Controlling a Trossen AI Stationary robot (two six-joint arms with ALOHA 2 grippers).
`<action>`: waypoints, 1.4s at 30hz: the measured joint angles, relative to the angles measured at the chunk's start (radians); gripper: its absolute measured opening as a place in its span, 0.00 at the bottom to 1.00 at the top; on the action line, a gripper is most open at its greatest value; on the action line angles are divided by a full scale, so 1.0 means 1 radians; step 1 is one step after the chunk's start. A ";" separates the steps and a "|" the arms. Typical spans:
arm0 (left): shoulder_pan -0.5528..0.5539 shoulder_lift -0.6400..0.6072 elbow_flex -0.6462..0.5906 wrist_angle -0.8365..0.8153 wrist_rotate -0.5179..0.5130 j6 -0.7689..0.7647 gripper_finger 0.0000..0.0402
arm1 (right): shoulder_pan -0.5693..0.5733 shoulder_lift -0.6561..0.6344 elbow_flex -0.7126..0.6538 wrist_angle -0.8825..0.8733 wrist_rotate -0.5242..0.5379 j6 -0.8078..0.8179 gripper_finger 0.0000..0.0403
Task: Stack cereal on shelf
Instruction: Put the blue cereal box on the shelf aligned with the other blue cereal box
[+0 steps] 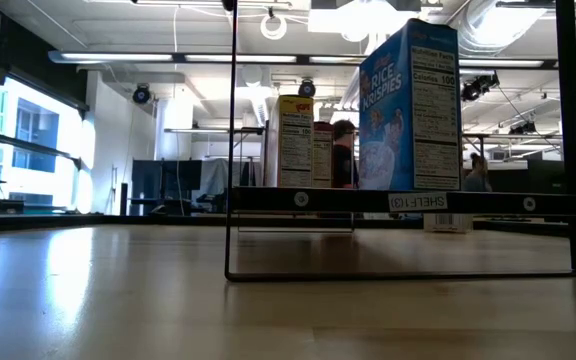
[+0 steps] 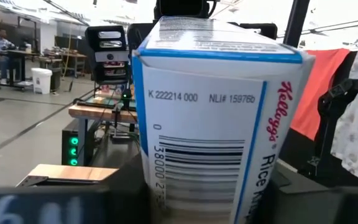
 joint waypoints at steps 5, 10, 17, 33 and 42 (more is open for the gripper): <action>0.018 -0.003 0.000 -0.003 0.024 -0.002 0.30 | 0.000 0.000 0.000 -0.002 0.016 0.047 0.35; 0.045 -0.005 0.000 -0.018 0.040 0.000 0.33 | -0.014 -0.013 0.000 -0.015 0.049 0.129 0.43; 0.090 -0.045 0.000 -0.089 0.041 0.025 0.33 | -0.042 -0.109 0.001 -0.112 0.050 0.170 0.60; 0.087 -0.099 -0.210 0.444 -0.180 -0.363 0.33 | 0.007 -0.150 -0.482 0.552 0.180 0.339 0.69; -0.047 0.015 -0.268 0.659 -0.417 -0.421 0.33 | -0.053 0.017 -0.612 1.136 0.254 0.446 0.69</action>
